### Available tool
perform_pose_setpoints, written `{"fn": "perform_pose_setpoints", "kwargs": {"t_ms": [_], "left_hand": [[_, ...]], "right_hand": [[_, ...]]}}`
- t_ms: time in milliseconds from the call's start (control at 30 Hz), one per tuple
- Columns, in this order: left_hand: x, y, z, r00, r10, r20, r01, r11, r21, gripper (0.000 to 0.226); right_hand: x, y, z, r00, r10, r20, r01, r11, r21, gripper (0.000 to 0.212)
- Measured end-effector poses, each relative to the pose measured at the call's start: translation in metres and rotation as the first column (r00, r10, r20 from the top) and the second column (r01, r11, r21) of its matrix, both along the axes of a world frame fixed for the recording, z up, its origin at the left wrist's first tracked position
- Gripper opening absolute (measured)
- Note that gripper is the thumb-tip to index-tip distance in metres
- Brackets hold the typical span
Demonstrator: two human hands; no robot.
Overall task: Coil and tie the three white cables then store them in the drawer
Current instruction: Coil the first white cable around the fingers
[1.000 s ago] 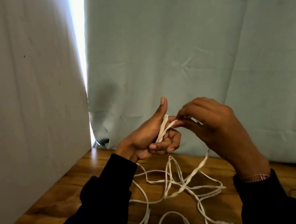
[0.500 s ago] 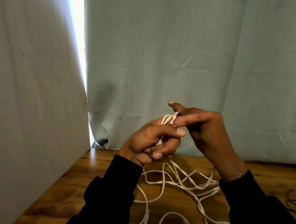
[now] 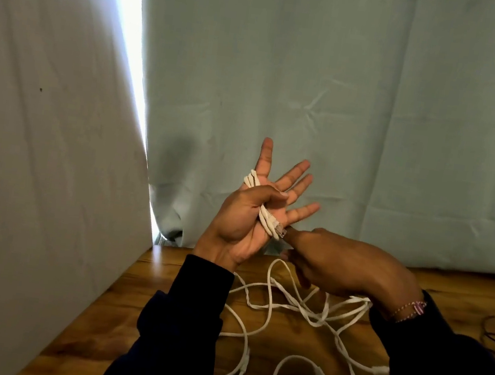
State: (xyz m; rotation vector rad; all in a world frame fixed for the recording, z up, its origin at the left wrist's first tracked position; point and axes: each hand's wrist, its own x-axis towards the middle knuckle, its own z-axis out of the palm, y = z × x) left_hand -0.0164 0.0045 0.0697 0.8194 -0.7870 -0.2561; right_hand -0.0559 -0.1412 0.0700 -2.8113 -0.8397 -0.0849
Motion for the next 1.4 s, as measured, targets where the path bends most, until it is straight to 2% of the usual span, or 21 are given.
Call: {"fn": "perform_pose_setpoints", "kwargs": {"t_ms": [200, 333, 433, 533, 567, 667, 767, 867, 967, 1000, 1067, 1133, 1233, 1333, 1400], "left_hand": [[0.001, -0.004, -0.001, 0.981, 0.187, -0.057, -0.182, 0.98, 0.079, 0.084], [0.001, -0.004, 0.001, 0.96, 0.279, -0.022, -0.274, 0.954, 0.121, 0.081], [0.001, 0.0, 0.001, 0.933, 0.36, 0.006, -0.357, 0.921, 0.156, 0.079], [0.005, 0.004, -0.002, 0.892, 0.445, 0.083, -0.45, 0.856, 0.253, 0.07], [0.005, 0.004, -0.002, 0.887, 0.451, 0.097, -0.459, 0.843, 0.279, 0.066], [0.001, 0.007, 0.0, 0.912, 0.357, 0.201, -0.41, 0.809, 0.422, 0.063], [-0.003, 0.009, -0.001, 0.947, 0.236, 0.22, -0.321, 0.762, 0.563, 0.082], [-0.004, 0.005, -0.001, 0.987, 0.036, 0.154, -0.117, 0.823, 0.556, 0.096], [-0.007, 0.001, 0.001, 0.989, -0.092, 0.116, 0.01, 0.824, 0.566, 0.104], [-0.01, 0.002, 0.002, 0.986, -0.085, 0.143, -0.015, 0.812, 0.583, 0.103], [-0.015, 0.005, 0.003, 0.975, -0.025, 0.22, -0.114, 0.794, 0.597, 0.077], [-0.02, 0.006, 0.005, 0.98, -0.025, 0.198, -0.095, 0.812, 0.575, 0.044], [-0.024, 0.004, 0.005, 0.98, -0.176, 0.09, 0.105, 0.849, 0.517, 0.026], [-0.026, 0.002, 0.003, 0.919, -0.395, 0.012, 0.36, 0.849, 0.387, 0.034], [-0.026, 0.003, 0.002, 0.906, -0.424, 0.011, 0.396, 0.854, 0.338, 0.039]], "right_hand": [[-0.018, -0.004, 0.009, 0.999, 0.036, -0.013, -0.038, 0.994, -0.102, 0.024], [-0.024, -0.014, 0.017, 0.99, 0.087, 0.113, -0.076, 0.992, -0.1, 0.016], [-0.026, -0.016, 0.019, 0.956, 0.152, 0.253, -0.166, 0.986, 0.033, 0.014], [-0.028, -0.016, 0.021, 0.919, 0.185, 0.348, -0.296, 0.906, 0.301, 0.022], [-0.027, -0.016, 0.021, 0.9, 0.183, 0.396, -0.328, 0.883, 0.337, 0.025], [-0.017, -0.015, 0.02, 0.782, 0.139, 0.608, -0.395, 0.865, 0.31, 0.024], [-0.01, -0.021, 0.022, 0.65, 0.027, 0.76, -0.415, 0.85, 0.325, 0.028], [-0.008, -0.03, 0.025, 0.528, -0.03, 0.849, -0.416, 0.862, 0.289, 0.025], [0.001, -0.038, 0.021, 0.389, -0.023, 0.921, -0.401, 0.896, 0.192, 0.023], [0.005, -0.04, 0.02, 0.352, -0.022, 0.936, -0.394, 0.904, 0.169, 0.022], [0.012, -0.045, 0.018, 0.309, -0.033, 0.95, -0.36, 0.921, 0.149, 0.021], [0.02, -0.047, 0.015, 0.311, -0.062, 0.948, -0.323, 0.932, 0.167, 0.024], [0.03, -0.044, 0.009, 0.355, -0.089, 0.931, -0.335, 0.917, 0.215, 0.029], [0.034, -0.034, 0.0, 0.526, -0.079, 0.847, -0.409, 0.849, 0.333, 0.032], [0.034, -0.03, -0.001, 0.678, -0.032, 0.734, -0.422, 0.801, 0.425, 0.039]]}}
